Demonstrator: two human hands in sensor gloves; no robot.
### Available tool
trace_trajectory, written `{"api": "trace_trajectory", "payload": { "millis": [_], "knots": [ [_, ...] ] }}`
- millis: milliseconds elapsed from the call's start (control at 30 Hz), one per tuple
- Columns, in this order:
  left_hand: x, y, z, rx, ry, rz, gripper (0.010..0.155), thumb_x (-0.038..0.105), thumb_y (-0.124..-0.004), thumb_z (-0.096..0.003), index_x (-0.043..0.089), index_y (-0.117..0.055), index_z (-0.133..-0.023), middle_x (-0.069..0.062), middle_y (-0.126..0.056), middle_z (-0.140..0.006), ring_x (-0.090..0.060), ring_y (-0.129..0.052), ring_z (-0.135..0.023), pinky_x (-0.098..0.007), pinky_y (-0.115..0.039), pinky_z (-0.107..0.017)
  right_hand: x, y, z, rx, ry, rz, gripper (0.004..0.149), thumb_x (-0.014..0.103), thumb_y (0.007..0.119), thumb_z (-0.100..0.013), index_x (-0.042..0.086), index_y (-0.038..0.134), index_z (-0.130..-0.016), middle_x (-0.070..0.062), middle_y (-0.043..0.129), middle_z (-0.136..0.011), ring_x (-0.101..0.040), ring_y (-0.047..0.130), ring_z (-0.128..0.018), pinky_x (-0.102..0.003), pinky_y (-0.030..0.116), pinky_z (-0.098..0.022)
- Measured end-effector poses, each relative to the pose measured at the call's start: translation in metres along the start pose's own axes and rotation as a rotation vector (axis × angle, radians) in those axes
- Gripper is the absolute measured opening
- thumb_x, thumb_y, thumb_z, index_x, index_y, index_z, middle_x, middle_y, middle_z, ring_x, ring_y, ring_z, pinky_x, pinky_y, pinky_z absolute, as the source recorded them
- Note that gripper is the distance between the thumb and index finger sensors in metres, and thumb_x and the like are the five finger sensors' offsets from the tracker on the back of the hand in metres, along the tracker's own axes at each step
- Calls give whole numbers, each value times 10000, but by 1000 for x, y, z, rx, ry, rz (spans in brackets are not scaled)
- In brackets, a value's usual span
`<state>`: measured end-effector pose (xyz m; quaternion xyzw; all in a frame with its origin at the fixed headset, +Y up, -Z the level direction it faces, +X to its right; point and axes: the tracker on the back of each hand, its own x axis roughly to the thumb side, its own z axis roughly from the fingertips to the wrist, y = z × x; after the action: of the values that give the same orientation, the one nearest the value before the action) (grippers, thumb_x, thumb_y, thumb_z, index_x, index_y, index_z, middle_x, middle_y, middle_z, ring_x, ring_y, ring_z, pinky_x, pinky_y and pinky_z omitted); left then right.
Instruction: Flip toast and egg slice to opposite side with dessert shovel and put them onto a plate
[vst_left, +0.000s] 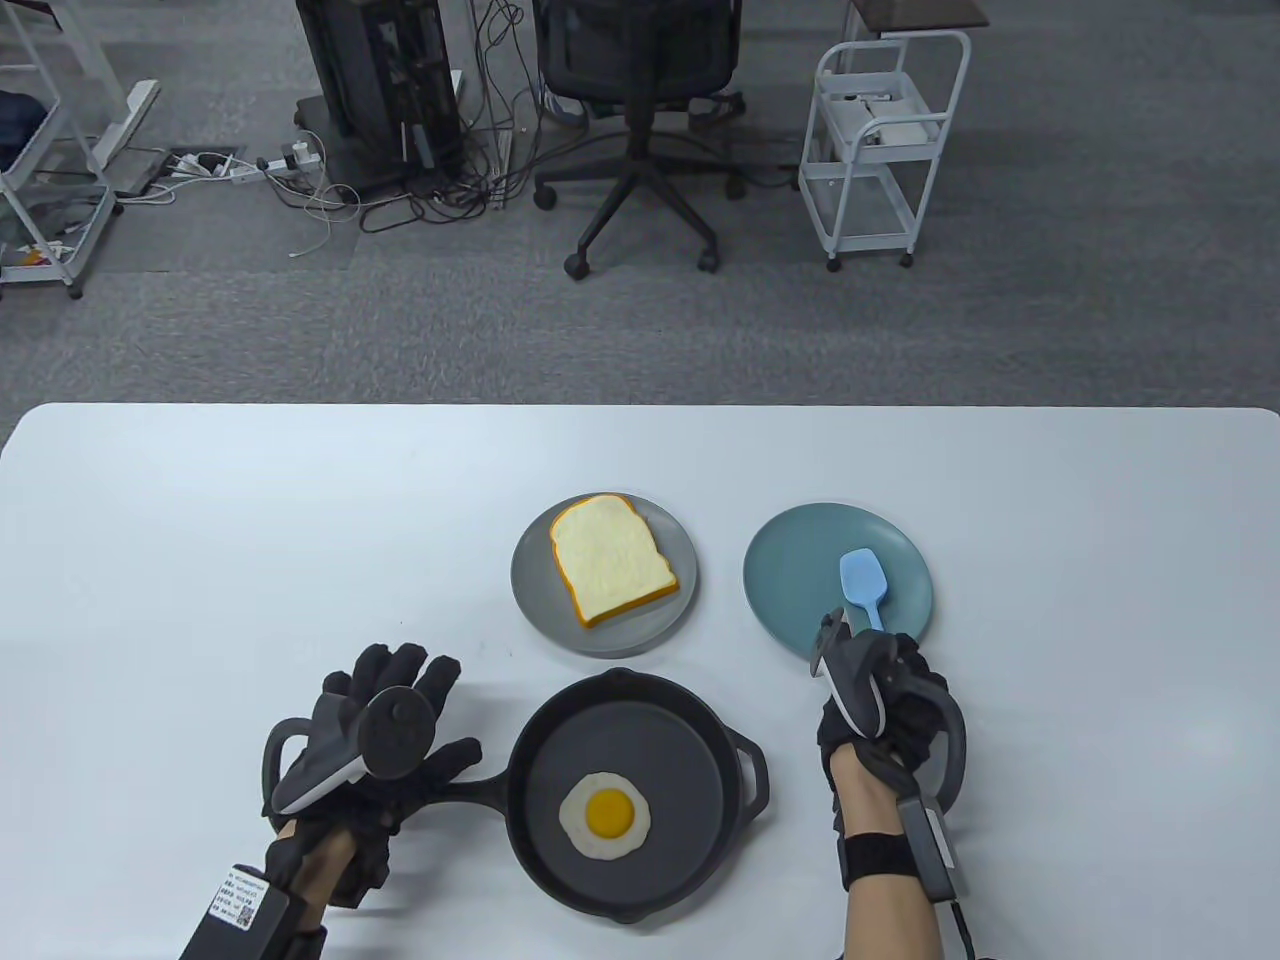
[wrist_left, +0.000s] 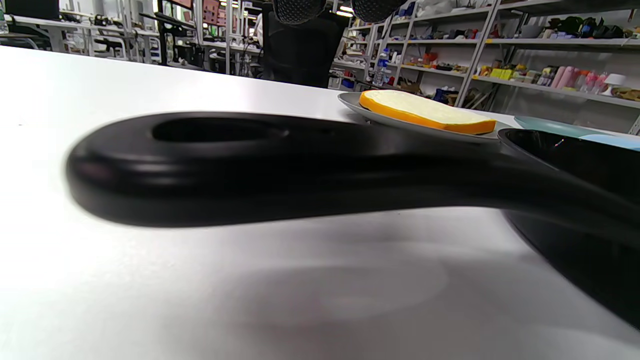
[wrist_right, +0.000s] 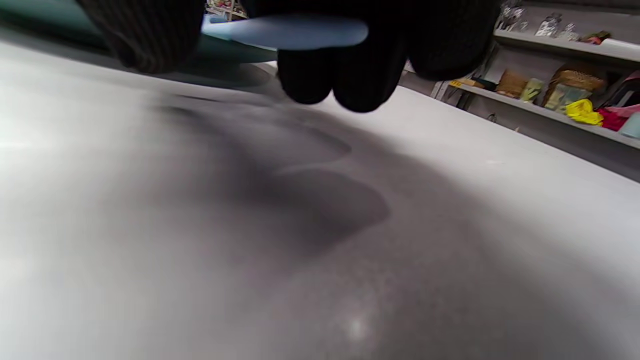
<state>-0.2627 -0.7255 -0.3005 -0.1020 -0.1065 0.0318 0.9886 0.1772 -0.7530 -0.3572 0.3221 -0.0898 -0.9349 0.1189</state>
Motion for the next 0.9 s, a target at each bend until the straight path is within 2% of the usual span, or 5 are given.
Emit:
{"api": "trace_trajectory", "payload": {
  "millis": [133,367,467,567,900],
  "knots": [
    [1,-1,-1,-9,-2,-7,917,745,-519,-339,318,-330,-1128,-116,-323,-1242,-491,-295,-1136,-680,-309,-784,-6,1,-7,-17,33,-41,635,433,798,-446,154,666,-1001,27,970,-775,-228,968,-682,-433,800,-507],
    [-1,1,0,-12,16,-4,916,745,-523,-339,317,-333,-1127,-116,-324,-1241,-492,-298,-1135,-682,-304,-784,-30,3,-28,163,65,-253,599,460,846,-427,156,740,-933,83,970,-623,-165,990,-551,-400,833,-443],
    [-1,1,0,-12,16,-4,920,746,-522,-338,315,-331,-1128,-117,-324,-1242,-492,-299,-1135,-682,-306,-783,-41,-1,-30,126,63,-372,554,468,812,-437,159,780,-895,90,979,-564,-161,1007,-484,-393,845,-400],
    [0,1,-1,-16,11,-5,920,746,-523,-338,315,-332,-1128,-116,-326,-1242,-492,-299,-1136,-682,-306,-783,-50,-8,-25,116,29,-387,556,475,766,-446,154,761,-899,104,966,-553,-156,1008,-463,-388,847,-388],
    [1,0,-1,-22,13,-10,918,745,-526,-338,313,-340,-1127,-117,-333,-1240,-491,-309,-1134,-679,-316,-784,-66,-45,15,-80,-202,-584,537,537,807,-400,175,862,-793,131,992,-384,-125,1040,-323,-366,880,-290]
  ]
}}
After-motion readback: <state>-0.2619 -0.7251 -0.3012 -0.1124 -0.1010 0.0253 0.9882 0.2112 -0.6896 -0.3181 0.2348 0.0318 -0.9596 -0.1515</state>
